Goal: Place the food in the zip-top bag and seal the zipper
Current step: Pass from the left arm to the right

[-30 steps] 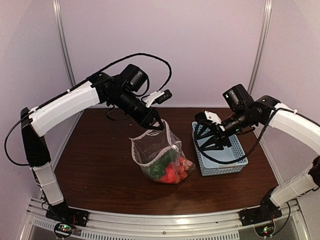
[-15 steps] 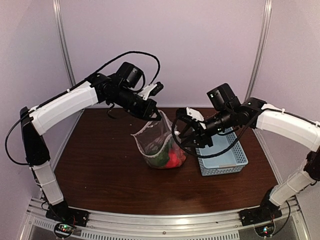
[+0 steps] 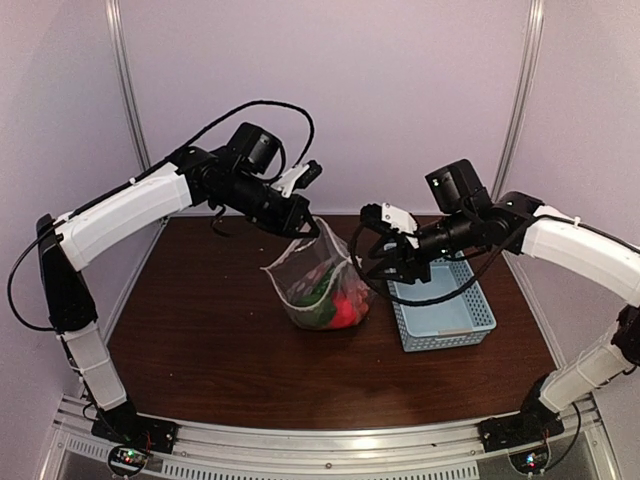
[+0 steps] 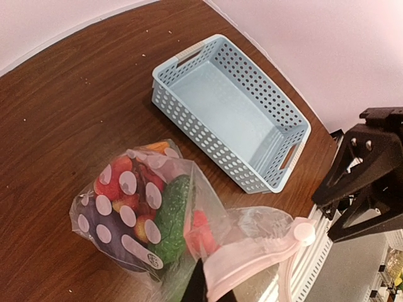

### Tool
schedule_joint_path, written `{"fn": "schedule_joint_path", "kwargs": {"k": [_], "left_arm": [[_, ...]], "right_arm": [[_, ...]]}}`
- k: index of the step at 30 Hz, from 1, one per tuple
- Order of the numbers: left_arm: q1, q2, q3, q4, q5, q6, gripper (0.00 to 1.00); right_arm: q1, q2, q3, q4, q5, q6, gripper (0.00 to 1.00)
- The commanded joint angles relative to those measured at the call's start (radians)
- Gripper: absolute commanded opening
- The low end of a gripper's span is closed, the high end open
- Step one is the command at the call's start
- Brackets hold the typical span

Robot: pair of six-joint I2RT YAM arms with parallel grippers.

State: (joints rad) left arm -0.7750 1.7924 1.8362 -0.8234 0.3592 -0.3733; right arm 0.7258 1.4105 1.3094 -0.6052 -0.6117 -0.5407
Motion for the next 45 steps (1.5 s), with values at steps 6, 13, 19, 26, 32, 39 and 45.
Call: {"fn": "schedule_joint_path", "kwargs": {"k": [6, 13, 19, 26, 32, 39, 45], "left_arm": [[0.019, -0.04, -0.016, 0.053, 0.008, 0.006, 0.0], [0.029, -0.042, -0.022, 0.049, 0.002, 0.005, 0.0], [0.029, -0.042, -0.027, 0.053, 0.003, 0.005, 0.0], [0.032, -0.042, -0.027, 0.053, 0.007, 0.007, 0.0], [0.033, -0.042, -0.028, 0.052, 0.006, 0.003, 0.0], [0.033, -0.042, -0.027, 0.059, 0.01, -0.002, 0.0], [0.033, -0.042, -0.027, 0.061, 0.016, -0.009, 0.0]], "right_arm": [[-0.026, 0.012, -0.077, 0.132, 0.018, 0.047, 0.49], [-0.016, 0.056, -0.059, 0.16, -0.024, 0.042, 0.48], [-0.005, 0.084, -0.038, 0.184, -0.031, 0.052, 0.43], [0.007, 0.112, -0.014, 0.192, -0.042, 0.056, 0.36], [0.014, 0.117, -0.006, 0.202, -0.036, 0.063, 0.29], [0.017, 0.122, -0.001, 0.212, -0.026, 0.072, 0.25], [0.019, 0.122, -0.001, 0.225, -0.017, 0.083, 0.21]]}}
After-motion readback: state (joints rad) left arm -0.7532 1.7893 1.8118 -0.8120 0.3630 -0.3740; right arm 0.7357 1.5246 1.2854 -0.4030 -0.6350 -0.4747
